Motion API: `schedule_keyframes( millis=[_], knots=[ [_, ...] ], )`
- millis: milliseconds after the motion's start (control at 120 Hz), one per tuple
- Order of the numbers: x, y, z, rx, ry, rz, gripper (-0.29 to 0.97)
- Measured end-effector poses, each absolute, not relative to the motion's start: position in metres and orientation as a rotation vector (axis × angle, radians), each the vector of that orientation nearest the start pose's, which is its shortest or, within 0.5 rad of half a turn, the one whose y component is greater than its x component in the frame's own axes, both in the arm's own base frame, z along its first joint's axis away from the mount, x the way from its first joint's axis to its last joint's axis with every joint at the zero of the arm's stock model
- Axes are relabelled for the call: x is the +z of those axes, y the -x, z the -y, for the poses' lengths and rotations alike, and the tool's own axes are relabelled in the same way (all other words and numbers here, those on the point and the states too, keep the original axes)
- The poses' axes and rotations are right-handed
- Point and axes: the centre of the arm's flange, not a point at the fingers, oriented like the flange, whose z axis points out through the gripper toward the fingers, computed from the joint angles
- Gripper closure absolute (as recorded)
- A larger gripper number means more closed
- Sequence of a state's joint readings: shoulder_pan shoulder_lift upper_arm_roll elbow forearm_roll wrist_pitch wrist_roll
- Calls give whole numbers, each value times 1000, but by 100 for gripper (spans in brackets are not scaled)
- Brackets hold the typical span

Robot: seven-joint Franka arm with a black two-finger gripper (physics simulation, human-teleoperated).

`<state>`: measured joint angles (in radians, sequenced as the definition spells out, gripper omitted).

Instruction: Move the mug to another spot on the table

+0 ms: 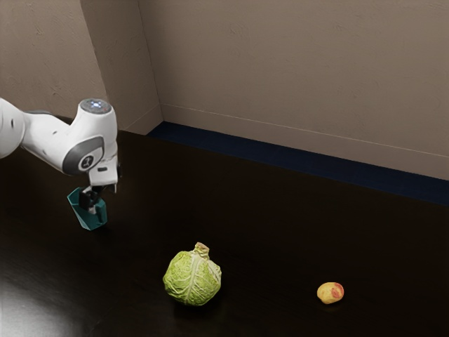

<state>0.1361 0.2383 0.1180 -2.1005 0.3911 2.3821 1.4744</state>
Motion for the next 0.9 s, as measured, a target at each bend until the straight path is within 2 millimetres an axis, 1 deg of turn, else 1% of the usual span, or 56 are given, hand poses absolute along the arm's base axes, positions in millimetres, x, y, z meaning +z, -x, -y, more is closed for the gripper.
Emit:
schedule_keyframes(
  millis=[100, 342, 600, 733, 900],
  knots=[
    [311, -562, -149, 297, 2113, -1987, 0],
    [292, -561, -149, 326, 2119, -2017, 0],
    [287, -560, -156, 339, 2123, -2017, 3],
    [284, -560, -156, 340, 2121, -2021, 10],
    [284, -561, -156, 337, 2120, -2021, 25]
  ],
)
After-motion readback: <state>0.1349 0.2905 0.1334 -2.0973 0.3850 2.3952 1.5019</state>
